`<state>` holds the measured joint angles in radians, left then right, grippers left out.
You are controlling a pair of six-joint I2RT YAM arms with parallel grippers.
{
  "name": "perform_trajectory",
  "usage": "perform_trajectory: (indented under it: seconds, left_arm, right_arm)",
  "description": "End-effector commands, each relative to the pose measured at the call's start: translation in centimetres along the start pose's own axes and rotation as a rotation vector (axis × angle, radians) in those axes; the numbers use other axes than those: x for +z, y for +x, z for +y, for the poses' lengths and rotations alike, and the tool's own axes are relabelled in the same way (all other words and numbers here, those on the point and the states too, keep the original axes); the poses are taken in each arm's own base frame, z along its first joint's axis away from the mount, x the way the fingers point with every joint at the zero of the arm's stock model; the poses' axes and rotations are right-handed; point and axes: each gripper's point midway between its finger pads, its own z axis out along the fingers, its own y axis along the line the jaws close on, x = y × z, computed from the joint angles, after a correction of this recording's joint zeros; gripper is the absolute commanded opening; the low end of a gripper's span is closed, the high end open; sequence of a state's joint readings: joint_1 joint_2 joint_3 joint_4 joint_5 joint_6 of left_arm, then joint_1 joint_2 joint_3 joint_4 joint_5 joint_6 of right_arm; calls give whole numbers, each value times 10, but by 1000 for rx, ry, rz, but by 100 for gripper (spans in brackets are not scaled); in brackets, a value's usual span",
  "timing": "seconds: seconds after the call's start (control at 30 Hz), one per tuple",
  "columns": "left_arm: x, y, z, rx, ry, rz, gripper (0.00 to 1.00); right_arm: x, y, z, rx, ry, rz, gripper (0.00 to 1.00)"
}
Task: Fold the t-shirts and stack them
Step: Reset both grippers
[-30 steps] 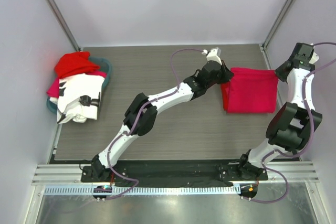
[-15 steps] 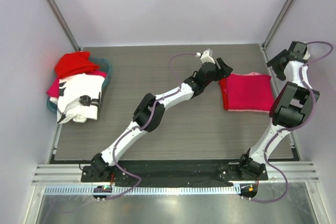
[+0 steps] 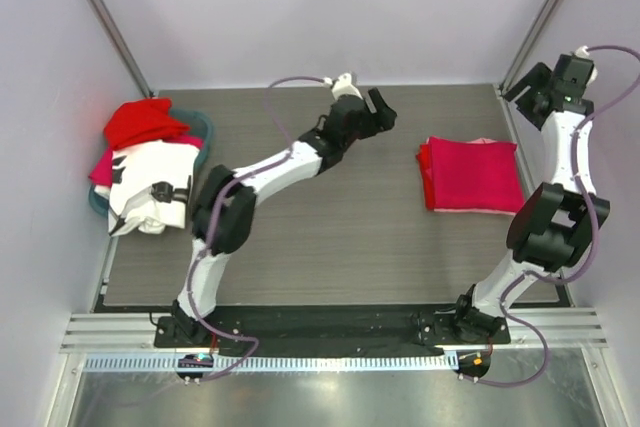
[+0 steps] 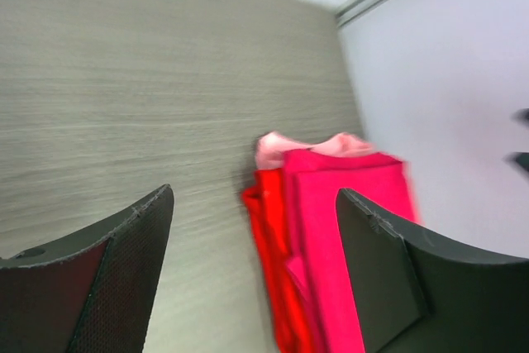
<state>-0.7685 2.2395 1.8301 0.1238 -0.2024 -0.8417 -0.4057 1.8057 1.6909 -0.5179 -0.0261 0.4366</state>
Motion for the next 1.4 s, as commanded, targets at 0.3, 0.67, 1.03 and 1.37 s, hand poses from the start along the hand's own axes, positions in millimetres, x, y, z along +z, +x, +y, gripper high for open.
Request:
perform_trajectory:
  seconds: [0.3, 0.67, 1.03, 1.37]
  left_arm:
    - [-185, -66, 66, 85, -225, -52, 89]
    - [-300, -11, 161, 139, -317, -25, 100]
    - [-336, 27, 205, 320, -277, 11, 100]
    - [-342, 26, 204, 309, -253, -14, 100]
  right_arm:
    - [-102, 161, 86, -349, -308, 166, 75]
    - [-164, 265, 80, -448, -462, -41, 77]
    - [-174, 297, 51, -339, -579, -90, 87]
    - [-182, 299, 46, -299, -632, -126, 96]
